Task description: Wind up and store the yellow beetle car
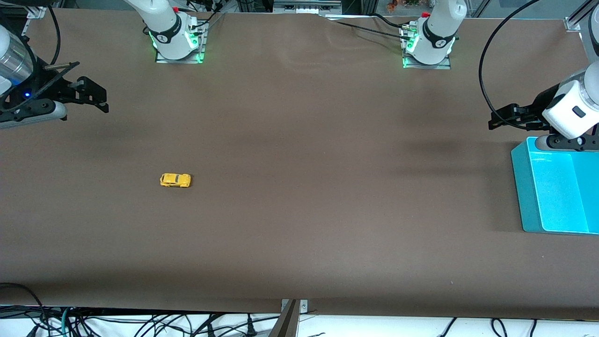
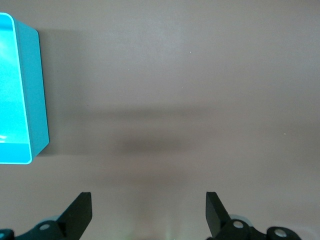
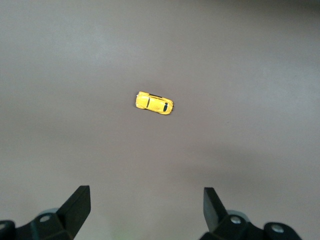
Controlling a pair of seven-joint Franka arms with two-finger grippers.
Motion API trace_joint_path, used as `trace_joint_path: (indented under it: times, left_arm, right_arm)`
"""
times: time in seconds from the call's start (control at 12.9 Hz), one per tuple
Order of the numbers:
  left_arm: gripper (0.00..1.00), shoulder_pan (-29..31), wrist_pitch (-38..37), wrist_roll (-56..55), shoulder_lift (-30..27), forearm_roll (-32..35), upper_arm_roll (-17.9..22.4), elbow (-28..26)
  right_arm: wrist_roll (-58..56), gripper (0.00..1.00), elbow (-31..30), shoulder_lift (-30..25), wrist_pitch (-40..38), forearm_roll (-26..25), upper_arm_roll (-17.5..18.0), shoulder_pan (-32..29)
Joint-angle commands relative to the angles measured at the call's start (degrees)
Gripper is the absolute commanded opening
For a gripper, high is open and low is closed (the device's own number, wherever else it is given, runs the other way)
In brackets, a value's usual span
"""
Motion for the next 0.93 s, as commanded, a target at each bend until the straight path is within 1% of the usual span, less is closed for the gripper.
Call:
trace_joint_path:
  times: [0.0, 0.7, 0.85]
  left_arm:
    - [1.0, 0.4, 0.3, 1.1, 0.1, 0.6, -0.2, 0.4]
    - [1.0, 0.4, 0.3, 1.1, 0.1, 0.6, -0.2, 0.4]
    - [1.0, 0.4, 0.3, 1.1, 0.1, 0.6, -0.2, 0.4]
  right_arm:
    - [0.1, 1.0, -0.2, -0.6, 0.1, 1.0, -0.1, 0.3]
    - [-0.3, 1.0, -0.3, -0.6, 0.6, 1.0, -0.1, 0.2]
    - [-0.3, 1.0, -0.5, -0.6, -0.3, 1.0, -0.2, 0.2]
